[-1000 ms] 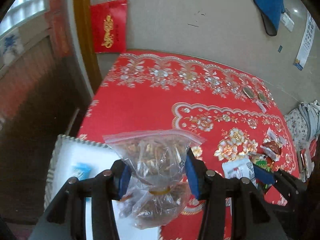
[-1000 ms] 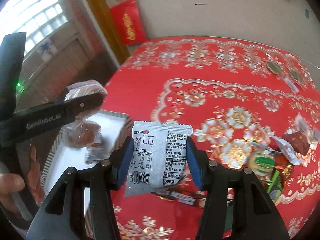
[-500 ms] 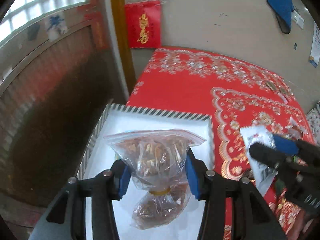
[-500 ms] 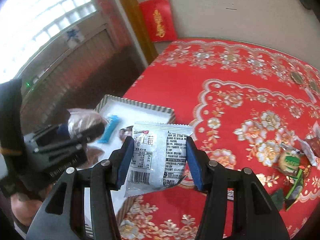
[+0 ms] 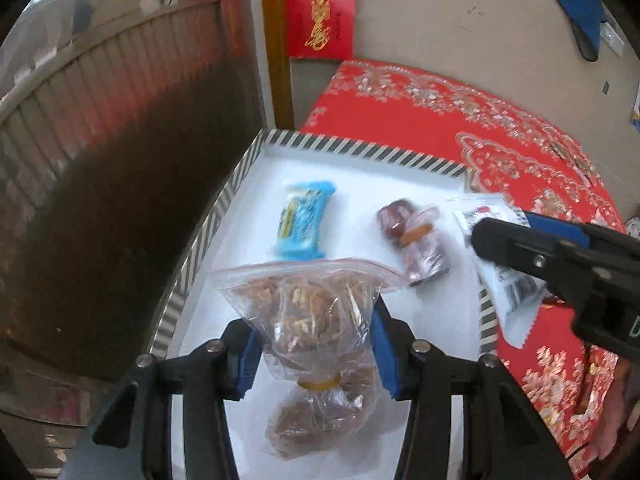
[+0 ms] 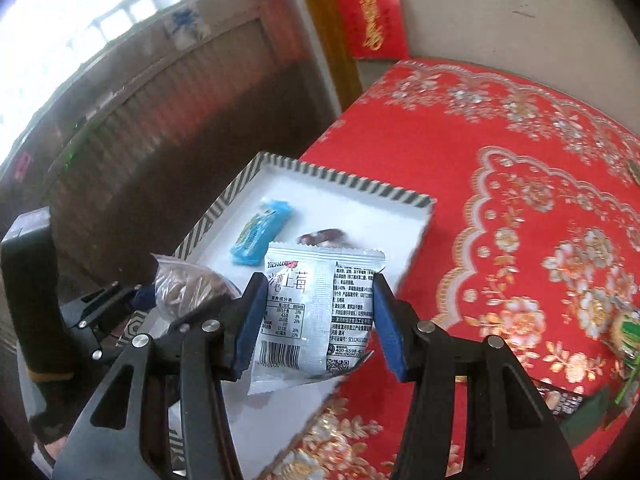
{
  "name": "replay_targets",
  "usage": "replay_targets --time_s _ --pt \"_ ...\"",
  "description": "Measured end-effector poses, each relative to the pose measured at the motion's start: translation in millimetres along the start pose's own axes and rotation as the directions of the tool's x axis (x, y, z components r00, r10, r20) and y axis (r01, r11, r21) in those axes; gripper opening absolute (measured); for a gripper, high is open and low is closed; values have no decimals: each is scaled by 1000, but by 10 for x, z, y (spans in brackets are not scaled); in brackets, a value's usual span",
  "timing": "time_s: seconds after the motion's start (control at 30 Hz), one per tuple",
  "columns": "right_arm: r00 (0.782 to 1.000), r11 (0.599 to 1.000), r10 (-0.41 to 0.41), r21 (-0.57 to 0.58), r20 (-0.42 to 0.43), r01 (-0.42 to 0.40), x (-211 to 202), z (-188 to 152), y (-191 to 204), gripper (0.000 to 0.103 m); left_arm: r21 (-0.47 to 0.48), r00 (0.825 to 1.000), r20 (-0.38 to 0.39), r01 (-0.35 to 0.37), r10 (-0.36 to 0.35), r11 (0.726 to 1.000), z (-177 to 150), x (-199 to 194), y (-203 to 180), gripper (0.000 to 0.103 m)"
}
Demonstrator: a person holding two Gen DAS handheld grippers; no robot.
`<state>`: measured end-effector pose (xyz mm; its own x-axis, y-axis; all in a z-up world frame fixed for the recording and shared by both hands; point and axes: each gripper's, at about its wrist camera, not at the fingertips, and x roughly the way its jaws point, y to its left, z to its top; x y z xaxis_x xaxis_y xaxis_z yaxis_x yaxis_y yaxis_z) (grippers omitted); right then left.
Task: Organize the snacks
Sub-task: 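Carry the nut bag and white packet over the white tray with both tools, then open both tools to drop the nut bag and white packet into the tray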
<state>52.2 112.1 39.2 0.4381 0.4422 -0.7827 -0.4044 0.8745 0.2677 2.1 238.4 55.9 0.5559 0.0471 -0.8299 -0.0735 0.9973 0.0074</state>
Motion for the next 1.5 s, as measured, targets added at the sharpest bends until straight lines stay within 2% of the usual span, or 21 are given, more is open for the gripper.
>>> replay_targets --time_s 0.27,0.5,0.67,0.77,0.83,1.0,1.13,1.23,1.33,1.5 --pt "996 999 16 -47 -85 -20 438 -41 270 51 -55 999 -41 -14 12 998 -99 204 205 51" --pt "996 996 3 -84 -93 -11 548 -102 396 51 -62 998 -29 -55 54 997 -160 226 271 52" --pt "995 996 37 -79 -94 -44 584 -164 449 52 -89 998 -32 -62 59 994 -206 258 342 55" --pt "995 997 40 -67 -90 -47 574 -193 451 52 -100 997 -30 -67 64 993 -232 253 381 66" --pt "996 996 34 -83 -78 -41 543 -205 472 52 -102 997 -15 -78 77 992 -242 226 389 78" --pt "998 995 44 -90 -44 -47 396 -223 489 52 -125 997 28 -72 76 989 -225 107 406 89" --pt "998 993 65 -96 3 -64 187 -226 489 53 -133 993 69 -86 96 987 -188 -27 358 94" --pt "997 995 69 -79 36 -66 -11 -242 402 54 -131 993 94 -65 77 989 -162 -127 292 99" --pt "995 994 89 -61 36 -87 -57 -234 314 54 -113 991 93 -82 93 990 -118 -136 222 99" --pt "995 994 95 -50 -13 -96 82 -225 254 54 -118 987 63 -139 147 983 -158 -87 263 99"
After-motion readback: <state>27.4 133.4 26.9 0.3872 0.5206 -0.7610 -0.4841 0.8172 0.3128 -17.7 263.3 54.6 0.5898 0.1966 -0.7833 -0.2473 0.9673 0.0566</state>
